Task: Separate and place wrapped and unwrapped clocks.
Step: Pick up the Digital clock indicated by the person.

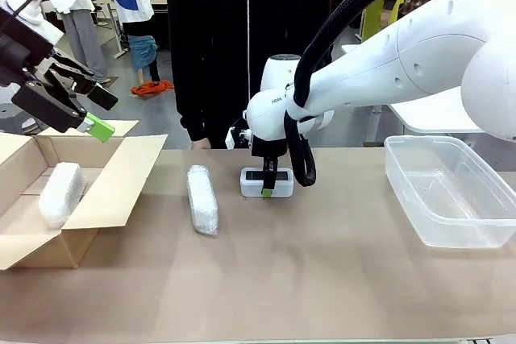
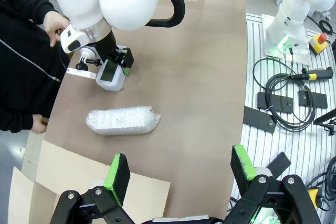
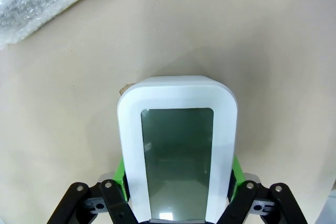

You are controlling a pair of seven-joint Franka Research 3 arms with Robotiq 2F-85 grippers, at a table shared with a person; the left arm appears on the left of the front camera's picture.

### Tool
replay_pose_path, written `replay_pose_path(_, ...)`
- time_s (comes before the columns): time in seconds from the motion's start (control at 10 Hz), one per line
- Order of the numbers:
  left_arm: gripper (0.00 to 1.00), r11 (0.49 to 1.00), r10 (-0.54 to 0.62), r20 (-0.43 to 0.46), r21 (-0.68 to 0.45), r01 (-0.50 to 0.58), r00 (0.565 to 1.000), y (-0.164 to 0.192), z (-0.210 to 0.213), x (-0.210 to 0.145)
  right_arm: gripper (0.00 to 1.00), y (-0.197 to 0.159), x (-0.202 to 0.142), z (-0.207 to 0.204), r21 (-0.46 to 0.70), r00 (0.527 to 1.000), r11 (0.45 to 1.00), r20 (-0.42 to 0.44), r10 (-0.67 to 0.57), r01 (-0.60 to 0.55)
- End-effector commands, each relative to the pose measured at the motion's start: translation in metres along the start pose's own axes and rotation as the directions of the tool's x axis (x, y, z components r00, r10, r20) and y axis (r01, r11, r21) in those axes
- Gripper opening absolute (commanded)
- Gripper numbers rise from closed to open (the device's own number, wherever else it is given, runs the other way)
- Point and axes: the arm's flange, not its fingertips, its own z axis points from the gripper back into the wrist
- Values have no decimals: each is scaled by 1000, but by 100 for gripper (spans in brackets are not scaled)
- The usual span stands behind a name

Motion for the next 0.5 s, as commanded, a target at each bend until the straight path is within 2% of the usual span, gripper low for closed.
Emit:
replay_pose_path(0.0,100,1000,-1,9,-9,1,1000,1,0,0,63,-1,0,0,-6,1000,1000,-27,-2,2)
replay_pose_path(0.1,100,1000,-1,9,-9,1,1000,1,0,0,44,-1,0,0,-6,1000,1000,-23,-2,2)
replay_pose_path(0.2,100,1000,-1,9,-9,1,1000,1,0,0,44,-1,0,0,-3,1000,1000,-22,1,-1)
replay_pose_path(0.3,100,1000,-1,9,-9,1,1000,1,0,0,33,2,0,4,14,1000,1000,3,7,-7)
replay_pose_path(0.4,100,1000,-1,9,-9,1,1000,1,0,0,33,8,0,16,18,1000,1000,23,5,-5)
